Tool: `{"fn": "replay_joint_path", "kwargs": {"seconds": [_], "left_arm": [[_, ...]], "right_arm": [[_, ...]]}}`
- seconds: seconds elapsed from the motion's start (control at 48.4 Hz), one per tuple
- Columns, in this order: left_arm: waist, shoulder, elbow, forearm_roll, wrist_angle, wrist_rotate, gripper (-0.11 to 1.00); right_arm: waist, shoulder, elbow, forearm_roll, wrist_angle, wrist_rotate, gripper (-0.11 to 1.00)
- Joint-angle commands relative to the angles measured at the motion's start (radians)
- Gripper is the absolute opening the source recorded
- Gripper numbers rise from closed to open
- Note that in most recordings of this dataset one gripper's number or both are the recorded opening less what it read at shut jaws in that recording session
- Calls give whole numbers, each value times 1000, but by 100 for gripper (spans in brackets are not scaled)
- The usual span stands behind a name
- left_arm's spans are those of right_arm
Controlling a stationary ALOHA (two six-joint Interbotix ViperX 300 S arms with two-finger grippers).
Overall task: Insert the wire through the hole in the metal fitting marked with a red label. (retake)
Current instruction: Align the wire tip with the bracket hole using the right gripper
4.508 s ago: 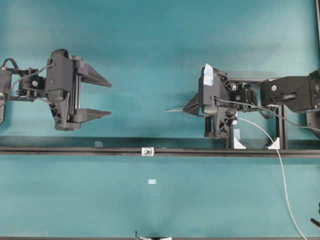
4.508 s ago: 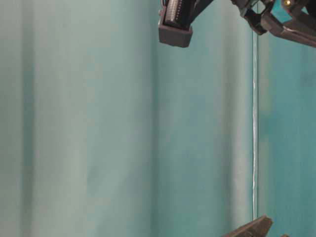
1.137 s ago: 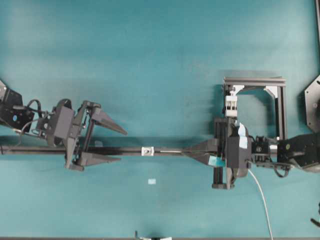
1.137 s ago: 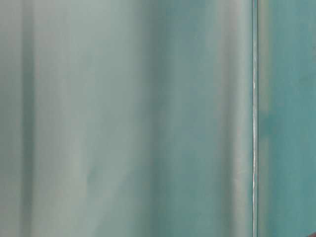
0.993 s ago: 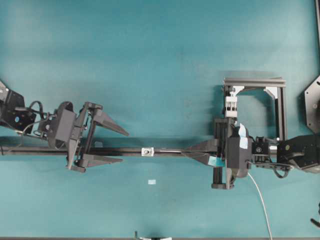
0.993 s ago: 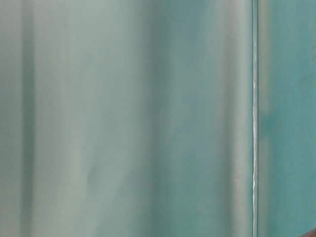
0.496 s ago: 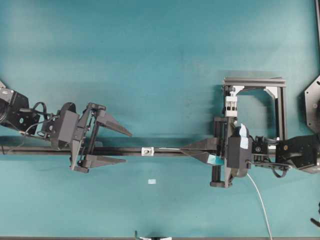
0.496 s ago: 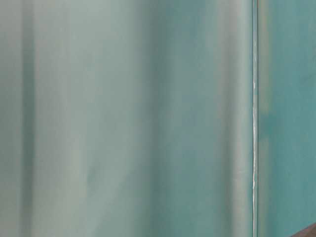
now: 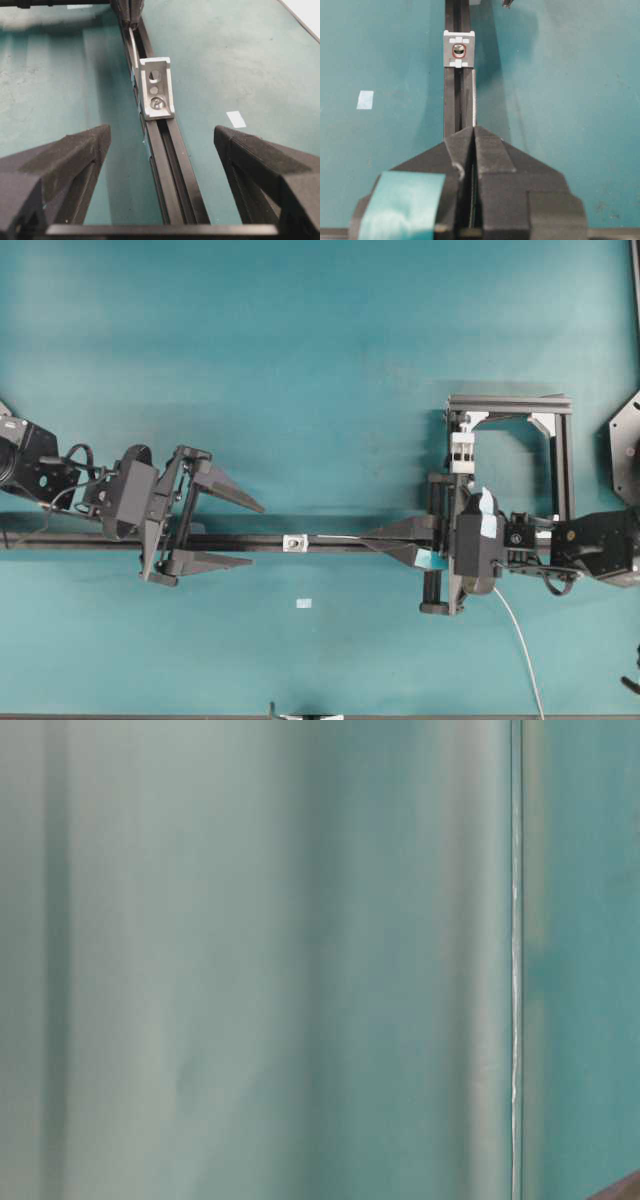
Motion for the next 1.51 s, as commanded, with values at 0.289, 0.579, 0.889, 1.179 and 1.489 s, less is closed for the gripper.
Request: {"fn": "replay_joint_path", "kwargs": {"seconds": [0.289, 0.579, 0.889, 1.179, 1.489], "left_arm": [[0, -12, -9, -3, -9, 2, 75], [0, -12, -9, -3, -9, 2, 75], [0, -12, -12, -3, -9, 2, 75], [0, -12, -17, -3, -9, 2, 75], [0, -12, -17, -3, -9, 2, 75]], "right_arm": [[6, -12, -20, -6, -11, 2, 3], [8, -12, -21, -9, -11, 2, 3], [8, 6, -40, -9, -9, -3, 3], [8, 17, -54, -11, -32, -8, 3], [-3, 43, -75, -11, -34, -9, 3]]}}
